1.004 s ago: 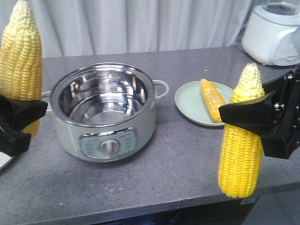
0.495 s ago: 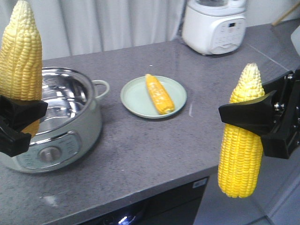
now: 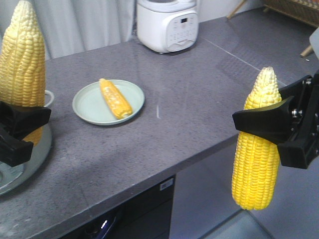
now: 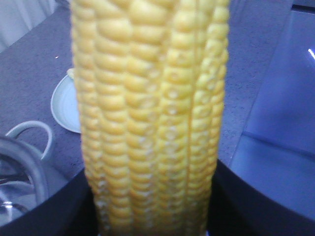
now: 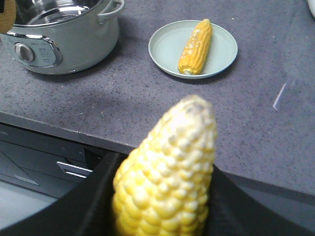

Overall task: Distribute corn equally
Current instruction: 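Turn the base away from the pot toward the other counter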

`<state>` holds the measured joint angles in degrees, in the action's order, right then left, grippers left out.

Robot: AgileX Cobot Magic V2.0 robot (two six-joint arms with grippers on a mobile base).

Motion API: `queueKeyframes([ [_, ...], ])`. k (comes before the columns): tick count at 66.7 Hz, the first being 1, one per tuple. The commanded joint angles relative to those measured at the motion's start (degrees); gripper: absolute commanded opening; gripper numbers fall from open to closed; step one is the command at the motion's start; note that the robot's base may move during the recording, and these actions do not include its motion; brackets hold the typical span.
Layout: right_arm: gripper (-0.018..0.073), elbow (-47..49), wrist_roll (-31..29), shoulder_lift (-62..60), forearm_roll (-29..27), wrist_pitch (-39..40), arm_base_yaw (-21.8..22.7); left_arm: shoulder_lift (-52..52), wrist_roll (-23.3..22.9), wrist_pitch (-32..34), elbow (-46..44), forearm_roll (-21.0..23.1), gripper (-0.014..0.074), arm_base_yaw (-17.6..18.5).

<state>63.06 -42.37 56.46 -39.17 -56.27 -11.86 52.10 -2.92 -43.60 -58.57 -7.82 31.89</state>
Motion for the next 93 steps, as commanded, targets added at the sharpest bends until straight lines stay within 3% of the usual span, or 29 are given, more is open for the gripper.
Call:
queueKeyframes([
  [1,0.0158,1.5,-0.5,-0.6,-2.4,2.6,0.1,-0.6,-0.2,3.6,-1.4,-0.2,0.0317,0.0],
  [93,0.0158,1.5,-0.5,-0.6,-2.4,2.6,0.1,-0.6,-0.2,3.7,-1.4,-0.2,0.0317,0.0],
])
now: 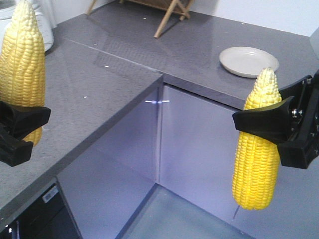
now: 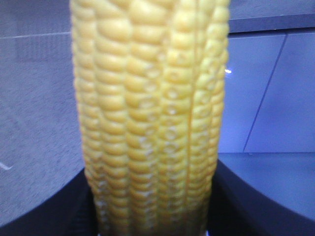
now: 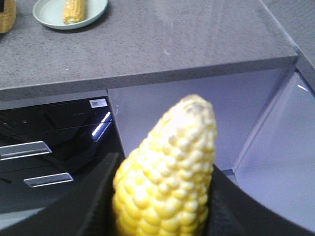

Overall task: Distribute corn equally
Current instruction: 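Turn the base away from the pot toward the other counter, then drive the base toward the empty cream and green plates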

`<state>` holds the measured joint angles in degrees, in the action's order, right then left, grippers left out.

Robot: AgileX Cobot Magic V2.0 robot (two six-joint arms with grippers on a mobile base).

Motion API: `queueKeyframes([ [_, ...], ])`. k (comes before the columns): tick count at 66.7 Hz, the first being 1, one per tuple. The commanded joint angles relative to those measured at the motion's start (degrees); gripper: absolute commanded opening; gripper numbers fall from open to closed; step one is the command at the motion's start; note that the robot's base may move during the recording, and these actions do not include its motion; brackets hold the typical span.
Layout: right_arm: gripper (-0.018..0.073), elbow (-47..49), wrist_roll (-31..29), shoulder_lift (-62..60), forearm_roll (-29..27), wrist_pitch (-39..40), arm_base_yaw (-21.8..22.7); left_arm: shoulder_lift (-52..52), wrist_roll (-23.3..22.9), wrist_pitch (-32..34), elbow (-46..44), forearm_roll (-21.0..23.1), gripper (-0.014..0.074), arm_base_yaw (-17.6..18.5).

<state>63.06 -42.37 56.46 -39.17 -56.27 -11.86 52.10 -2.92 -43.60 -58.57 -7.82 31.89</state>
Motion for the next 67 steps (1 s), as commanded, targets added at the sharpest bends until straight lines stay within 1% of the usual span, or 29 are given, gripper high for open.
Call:
queueKeyframes([
  [1,0.0158,1.5,-0.5,-0.6,-2.4,2.6,0.1,-0.6,-0.2,3.7,-1.4,-0.2,0.0317,0.0],
  [67,0.0158,1.5,-0.5,-0.6,-2.4,2.6,0.1,-0.6,-0.2,3.7,-1.4,-0.2,0.0317,0.0],
])
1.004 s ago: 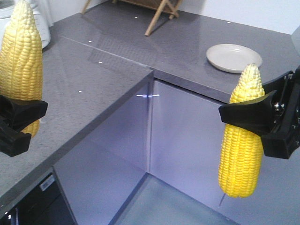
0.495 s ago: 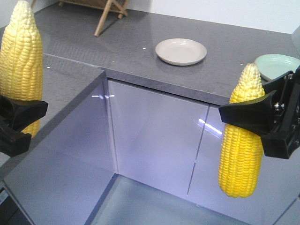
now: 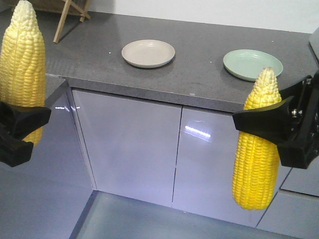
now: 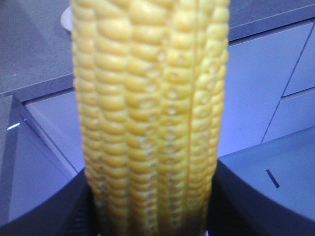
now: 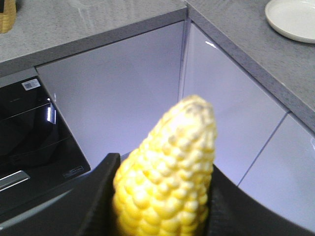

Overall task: Distribute corn equally
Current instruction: 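Drive the base toward the empty cream and green plates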

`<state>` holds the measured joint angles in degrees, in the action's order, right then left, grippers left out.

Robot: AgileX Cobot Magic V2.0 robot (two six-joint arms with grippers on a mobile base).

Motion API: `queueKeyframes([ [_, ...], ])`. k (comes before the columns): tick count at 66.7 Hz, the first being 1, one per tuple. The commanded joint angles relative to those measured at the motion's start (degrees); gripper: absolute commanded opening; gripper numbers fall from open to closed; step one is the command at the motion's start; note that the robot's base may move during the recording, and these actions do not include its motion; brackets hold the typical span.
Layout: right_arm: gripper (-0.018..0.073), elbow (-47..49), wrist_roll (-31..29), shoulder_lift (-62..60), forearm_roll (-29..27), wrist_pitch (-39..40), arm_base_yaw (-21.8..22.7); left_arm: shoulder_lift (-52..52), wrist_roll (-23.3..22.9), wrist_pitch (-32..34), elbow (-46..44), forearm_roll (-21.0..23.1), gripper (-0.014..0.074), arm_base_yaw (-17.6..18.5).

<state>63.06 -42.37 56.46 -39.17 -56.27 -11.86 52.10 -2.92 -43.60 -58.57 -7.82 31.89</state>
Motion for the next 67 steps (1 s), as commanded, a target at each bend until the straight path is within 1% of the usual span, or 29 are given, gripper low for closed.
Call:
queueKeyframes([
  [1,0.0158,1.5,-0.5,-0.6,-2.4,2.6,0.1,-0.6,-0.2,3.7,-1.4,-0.2,0.0317,0.0],
  [67,0.0158,1.5,-0.5,-0.6,-2.4,2.6,0.1,-0.6,-0.2,3.7,-1.4,-0.2,0.0317,0.0],
])
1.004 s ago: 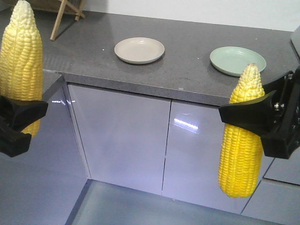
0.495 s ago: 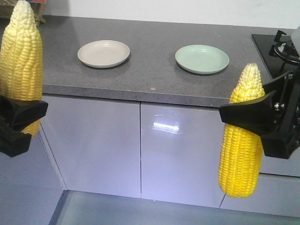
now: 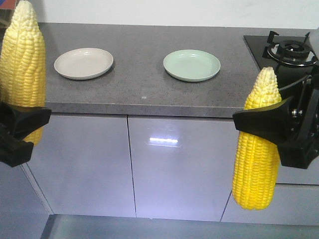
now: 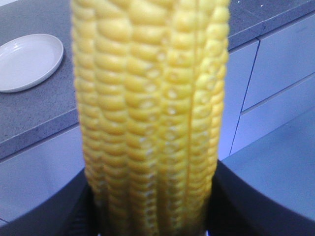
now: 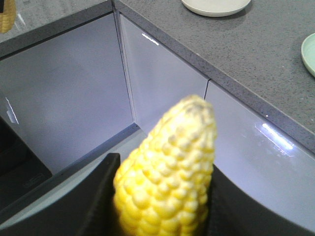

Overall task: Distribute corn equally
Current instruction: 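Drive the base toward the empty cream and green plates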

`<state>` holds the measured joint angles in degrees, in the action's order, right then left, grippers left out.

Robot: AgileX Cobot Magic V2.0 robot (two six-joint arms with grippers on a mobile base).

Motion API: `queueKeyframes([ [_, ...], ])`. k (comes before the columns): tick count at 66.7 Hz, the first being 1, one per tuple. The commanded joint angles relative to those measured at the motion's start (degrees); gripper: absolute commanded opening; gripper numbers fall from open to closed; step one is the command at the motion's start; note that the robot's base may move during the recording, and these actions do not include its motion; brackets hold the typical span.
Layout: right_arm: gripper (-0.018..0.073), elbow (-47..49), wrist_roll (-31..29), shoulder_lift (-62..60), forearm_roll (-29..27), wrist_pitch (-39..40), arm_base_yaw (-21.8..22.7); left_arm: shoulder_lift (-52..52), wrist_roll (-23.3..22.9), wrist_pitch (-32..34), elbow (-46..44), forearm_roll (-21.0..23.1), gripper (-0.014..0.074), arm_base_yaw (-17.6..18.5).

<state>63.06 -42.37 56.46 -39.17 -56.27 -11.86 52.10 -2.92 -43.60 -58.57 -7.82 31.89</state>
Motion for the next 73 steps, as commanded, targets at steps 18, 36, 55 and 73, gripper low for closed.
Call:
queueKeyframes([
  [18,0.0158,1.5,-0.5,-0.6,-2.4,2.6,0.1,-0.6,-0.2,3.7,-1.4,-0.2,0.0317,0.0],
  [36,0.0158,1.5,-0.5,-0.6,-2.4,2.6,0.1,-0.6,-0.2,3.7,-1.4,-0.2,0.0317,0.0],
  [55,0.0158,1.5,-0.5,-0.6,-2.4,2.6,0.1,-0.6,-0.2,3.7,-1.4,-0.2,0.0317,0.0],
  [73,0.0158,1.5,-0.5,-0.6,-2.4,2.6,0.1,-0.6,-0.2,3.7,-1.4,-0.2,0.0317,0.0],
])
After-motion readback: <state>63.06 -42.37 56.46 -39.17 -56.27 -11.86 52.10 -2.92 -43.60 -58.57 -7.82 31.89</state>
